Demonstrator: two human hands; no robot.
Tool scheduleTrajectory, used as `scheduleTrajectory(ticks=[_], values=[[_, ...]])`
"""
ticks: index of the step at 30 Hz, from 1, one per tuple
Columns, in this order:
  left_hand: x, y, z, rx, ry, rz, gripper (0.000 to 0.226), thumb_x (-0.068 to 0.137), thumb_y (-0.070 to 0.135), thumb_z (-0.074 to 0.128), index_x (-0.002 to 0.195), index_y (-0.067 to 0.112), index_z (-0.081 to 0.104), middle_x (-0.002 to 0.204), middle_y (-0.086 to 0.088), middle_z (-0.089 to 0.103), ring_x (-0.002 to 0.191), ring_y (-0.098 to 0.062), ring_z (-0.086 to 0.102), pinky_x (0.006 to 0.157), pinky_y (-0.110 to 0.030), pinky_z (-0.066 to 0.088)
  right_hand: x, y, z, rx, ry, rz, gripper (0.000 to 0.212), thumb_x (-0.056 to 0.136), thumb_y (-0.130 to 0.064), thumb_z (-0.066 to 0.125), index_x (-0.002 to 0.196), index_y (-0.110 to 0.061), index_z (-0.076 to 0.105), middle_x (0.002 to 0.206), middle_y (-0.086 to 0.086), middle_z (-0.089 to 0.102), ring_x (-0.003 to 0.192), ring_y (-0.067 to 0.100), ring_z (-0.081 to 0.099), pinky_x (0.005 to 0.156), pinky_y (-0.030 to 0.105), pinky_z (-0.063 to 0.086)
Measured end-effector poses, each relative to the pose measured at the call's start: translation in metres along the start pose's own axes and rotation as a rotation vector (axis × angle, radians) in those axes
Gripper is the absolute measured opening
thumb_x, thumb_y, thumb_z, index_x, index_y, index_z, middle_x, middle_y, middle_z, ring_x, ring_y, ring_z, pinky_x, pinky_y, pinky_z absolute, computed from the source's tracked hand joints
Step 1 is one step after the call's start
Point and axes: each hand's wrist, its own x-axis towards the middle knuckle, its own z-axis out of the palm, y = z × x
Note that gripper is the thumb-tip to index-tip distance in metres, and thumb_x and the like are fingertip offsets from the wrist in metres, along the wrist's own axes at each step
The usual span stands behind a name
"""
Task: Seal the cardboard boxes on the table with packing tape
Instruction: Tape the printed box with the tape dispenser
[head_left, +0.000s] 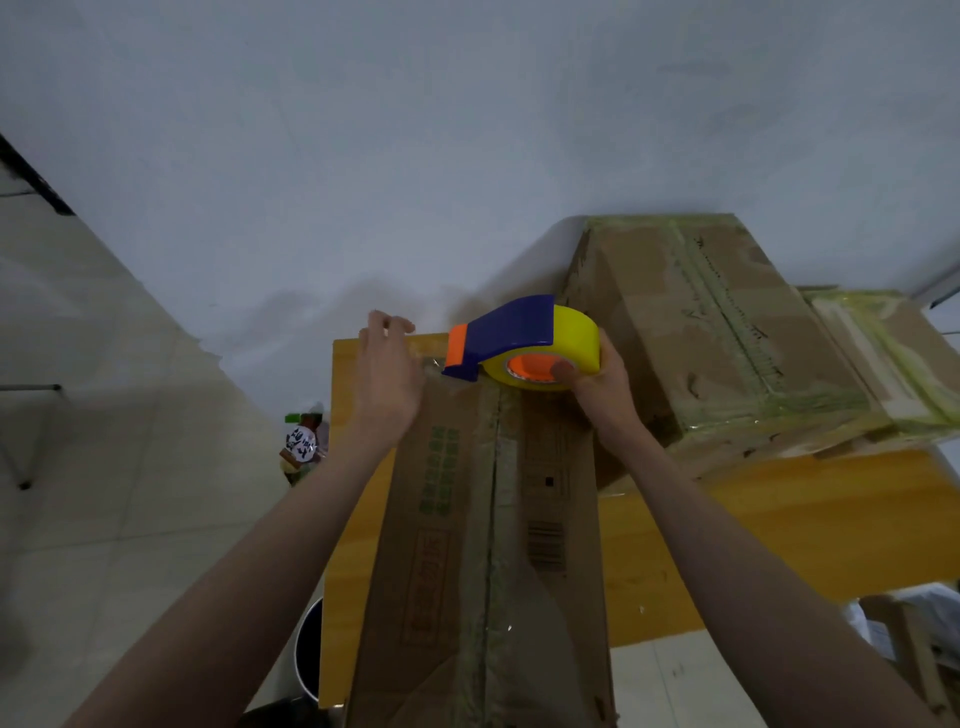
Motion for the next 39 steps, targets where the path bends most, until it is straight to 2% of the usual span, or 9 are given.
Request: scheduleTrajectory(ticks=[3, 5, 8, 12, 21, 27, 32, 36, 39], values=[[-0.031, 0.002, 0.014, 0.131, -0.06, 0.142, 0.042, 0.101, 0.012, 0.049, 0.143, 0.009, 0.049, 0.151, -0.007, 0.043, 0.139, -0.029, 0.039, 0.112, -0.043, 0.037, 0.004, 0.002, -0.003, 0.034, -0.043, 0.004, 0.097, 0.06, -0.081, 0.076, 0.138, -0.027, 0.054, 0.129, 0.006, 0.067, 0.116, 0.028, 0.065, 0.096, 0.056, 0.055], [-0.046, 0.002, 0.023, 0.153, -0.157, 0.14, 0.053, 0.109, 0.029, 0.032, 0.158, 0.014, 0.024, 0.166, -0.001, 0.018, 0.153, -0.024, 0.016, 0.123, -0.043, 0.022, 0.004, 0.002, -0.003, 0.055, -0.06, 0.0, 0.097, 0.061, -0.078, 0.078, 0.139, -0.026, 0.053, 0.13, 0.006, 0.066, 0.117, 0.028, 0.065, 0.097, 0.057, 0.054], [-0.053, 0.0, 0.03, 0.184, -0.228, 0.12, 0.061, 0.108, 0.046, 0.015, 0.161, 0.019, -0.001, 0.168, 0.002, -0.006, 0.154, -0.019, -0.007, 0.126, -0.041, 0.003, 0.004, 0.001, -0.002, 0.065, -0.061, -0.002, 0.093, 0.064, -0.073, 0.08, 0.139, -0.027, 0.052, 0.129, 0.005, 0.067, 0.116, 0.026, 0.066, 0.097, 0.057, 0.054], [-0.055, -0.003, 0.035, 0.236, -0.233, 0.141, 0.068, 0.105, 0.056, 0.007, 0.16, 0.018, -0.007, 0.166, 0.0, -0.014, 0.152, -0.019, -0.02, 0.125, -0.043, -0.007, 0.004, 0.003, 0.0, 0.078, -0.052, 0.01, 0.092, 0.064, -0.072, 0.081, 0.139, -0.027, 0.052, 0.128, 0.004, 0.067, 0.116, 0.026, 0.065, 0.098, 0.058, 0.054], [-0.023, -0.02, 0.026, 0.267, -0.312, 0.323, 0.073, 0.102, 0.06, 0.006, 0.161, 0.017, 0.003, 0.168, 0.002, -0.007, 0.152, -0.013, -0.018, 0.125, -0.039, -0.007, -0.012, -0.002, 0.016, -0.017, 0.15, 0.022, 0.051, 0.086, -0.033, 0.077, 0.132, -0.025, 0.055, 0.118, -0.001, 0.066, 0.111, 0.024, 0.061, 0.094, 0.044, 0.051], [-0.005, -0.032, 0.014, 0.311, -0.393, 0.564, 0.072, 0.104, 0.057, 0.011, 0.16, 0.012, 0.014, 0.168, 0.001, -0.003, 0.154, -0.011, -0.009, 0.126, -0.035, -0.004, -0.052, -0.009, 0.02, -0.034, 0.198, 0.057, 0.052, 0.081, -0.045, 0.074, 0.123, -0.026, 0.051, 0.11, 0.001, 0.066, 0.105, 0.028, 0.062, 0.087, 0.054, 0.052], [-0.004, -0.038, 0.008, 0.299, -0.454, 0.753, 0.073, 0.102, 0.059, 0.012, 0.161, 0.018, 0.002, 0.168, 0.001, -0.002, 0.154, -0.009, -0.007, 0.126, -0.031, -0.002, -0.094, -0.006, 0.011, -0.036, 0.173, 0.052, 0.047, 0.088, -0.031, 0.079, 0.123, -0.026, 0.048, 0.091, -0.017, 0.056, 0.08, 0.002, 0.058, 0.08, 0.052, 0.054], [-0.01, -0.037, 0.007, 0.29, -0.488, 0.834, 0.073, 0.102, 0.06, 0.015, 0.161, 0.019, 0.0, 0.168, 0.004, -0.008, 0.153, -0.006, -0.009, 0.125, -0.027, -0.001, -0.118, 0.001, 0.01, -0.012, 0.185, 0.058, 0.042, 0.082, -0.046, 0.076, 0.112, -0.047, 0.047, 0.095, -0.015, 0.06, 0.085, 0.012, 0.063, 0.078, 0.056, 0.055], [-0.01, -0.037, 0.009, 0.293, -0.496, 0.844, 0.074, 0.102, 0.061, 0.015, 0.161, 0.019, 0.0, 0.168, 0.004, -0.008, 0.154, -0.007, -0.007, 0.126, -0.03, 0.002, -0.122, 0.004, 0.011, -0.022, 0.225, 0.04, 0.04, 0.078, -0.056, 0.072, 0.106, -0.046, 0.045, 0.096, -0.009, 0.061, 0.087, 0.019, 0.063, 0.071, 0.054, 0.054]])
